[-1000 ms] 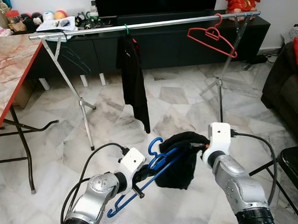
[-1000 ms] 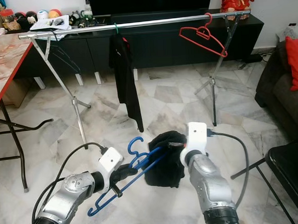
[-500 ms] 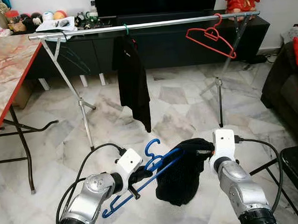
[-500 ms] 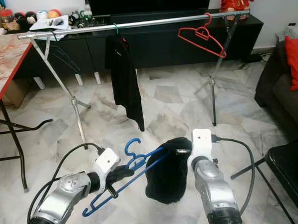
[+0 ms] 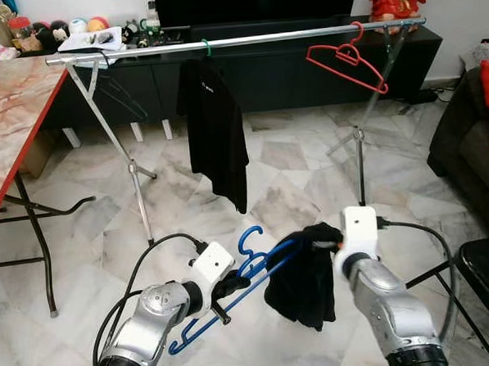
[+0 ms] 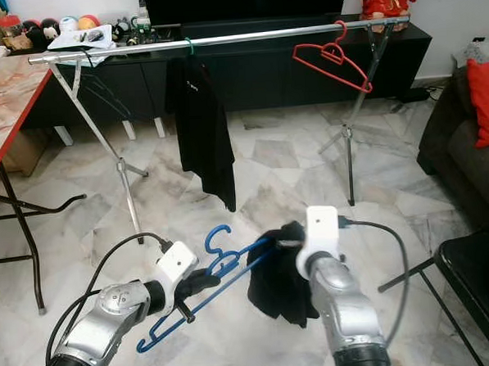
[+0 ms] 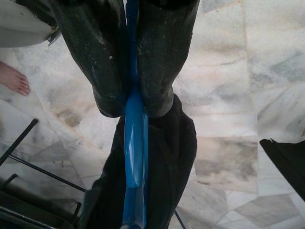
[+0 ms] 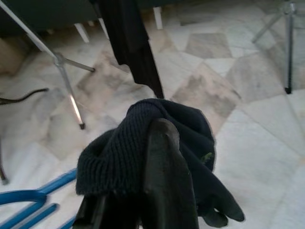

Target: Hang hanger

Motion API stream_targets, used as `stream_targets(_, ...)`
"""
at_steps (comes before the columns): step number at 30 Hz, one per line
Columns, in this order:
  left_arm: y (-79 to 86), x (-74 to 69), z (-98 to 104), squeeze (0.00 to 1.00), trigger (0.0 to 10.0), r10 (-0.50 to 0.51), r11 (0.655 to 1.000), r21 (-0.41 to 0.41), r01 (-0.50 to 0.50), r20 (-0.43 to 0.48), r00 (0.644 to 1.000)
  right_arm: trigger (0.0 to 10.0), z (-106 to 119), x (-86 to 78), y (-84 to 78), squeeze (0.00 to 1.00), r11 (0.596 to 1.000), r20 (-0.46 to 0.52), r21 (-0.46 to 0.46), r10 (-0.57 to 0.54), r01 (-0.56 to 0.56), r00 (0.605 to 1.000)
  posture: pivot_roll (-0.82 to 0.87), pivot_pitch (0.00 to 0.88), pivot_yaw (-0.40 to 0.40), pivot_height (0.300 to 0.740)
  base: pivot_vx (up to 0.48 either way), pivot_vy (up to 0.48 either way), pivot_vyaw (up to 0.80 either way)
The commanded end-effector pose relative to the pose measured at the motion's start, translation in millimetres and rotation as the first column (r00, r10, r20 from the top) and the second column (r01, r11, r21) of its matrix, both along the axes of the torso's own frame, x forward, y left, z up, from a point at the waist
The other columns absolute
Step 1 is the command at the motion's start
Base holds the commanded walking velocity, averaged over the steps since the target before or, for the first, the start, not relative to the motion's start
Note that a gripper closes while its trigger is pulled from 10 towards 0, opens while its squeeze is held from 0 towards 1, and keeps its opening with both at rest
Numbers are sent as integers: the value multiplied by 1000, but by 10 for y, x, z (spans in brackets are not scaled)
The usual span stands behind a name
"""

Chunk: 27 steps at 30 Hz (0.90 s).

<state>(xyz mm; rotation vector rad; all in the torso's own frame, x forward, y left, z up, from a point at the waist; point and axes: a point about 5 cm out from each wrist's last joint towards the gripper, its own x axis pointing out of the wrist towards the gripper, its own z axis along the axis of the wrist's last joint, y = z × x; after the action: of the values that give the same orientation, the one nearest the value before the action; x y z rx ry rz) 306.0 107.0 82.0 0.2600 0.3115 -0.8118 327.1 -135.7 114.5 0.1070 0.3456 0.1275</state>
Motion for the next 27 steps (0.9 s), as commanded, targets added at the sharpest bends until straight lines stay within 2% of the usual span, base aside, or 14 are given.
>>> stream_targets(1, 5, 26, 36, 0, 10000, 2, 1000, 10, -2, 23, 1000, 10000, 91, -19, 30, 0, 1000, 24, 28, 8, -9, 1000, -19, 122, -11, 740, 0, 0, 0)
stream_targets(8, -22, 21, 39, 0, 10000, -9, 1000, 1, 9, 20, 1000, 10000, 370, -90, 264, 0, 985, 85, 154, 61, -74, 995, -25, 126, -10, 740, 0, 0, 0)
stream_targets(13, -46, 9, 30, 0, 10000, -18, 1000, -3, 18, 16, 1000, 10000, 408, -114, 325, 0, 978, 91, 174, 102, -117, 991, -24, 125, -11, 740, 0, 0, 0)
stream_targets(15, -53, 7, 31, 0, 10000, -21, 1000, -4, 21, 16, 1000, 10000, 388, -123, 306, 0, 979, 84, 166, 105, -118, 991, -21, 126, -11, 740, 0, 0, 0)
stream_targets(19, -43, 4, 34, 0, 10000, -21, 1000, 1, 21, 22, 1000, 10000, 314, -97, 151, 0, 989, 59, 139, 47, -55, 997, -21, 127, -12, 740, 0, 0, 0)
stream_targets(20, 0, 67, 89, 0, 10000, 46, 999, -13, -45, 76, 996, 10000, 245, -92, 45, 0, 994, 26, 106, 5, -8, 1000, -22, 126, -12, 740, 0, 0, 0)
stream_targets(24, 81, 200, 245, 0, 10000, 169, 985, -61, -161, 167, 971, 10000, 152, -94, -76, 0, 996, -2, 78, -44, 44, 999, -20, 126, -12, 740, 0, 0, 0)
stream_targets(27, 96, 219, 273, 0, 10000, 180, 983, -60, -172, 185, 966, 10000, 112, -83, -146, 0, 995, -6, 49, -84, 84, 996, -19, 126, -11, 740, 0, 0, 0)
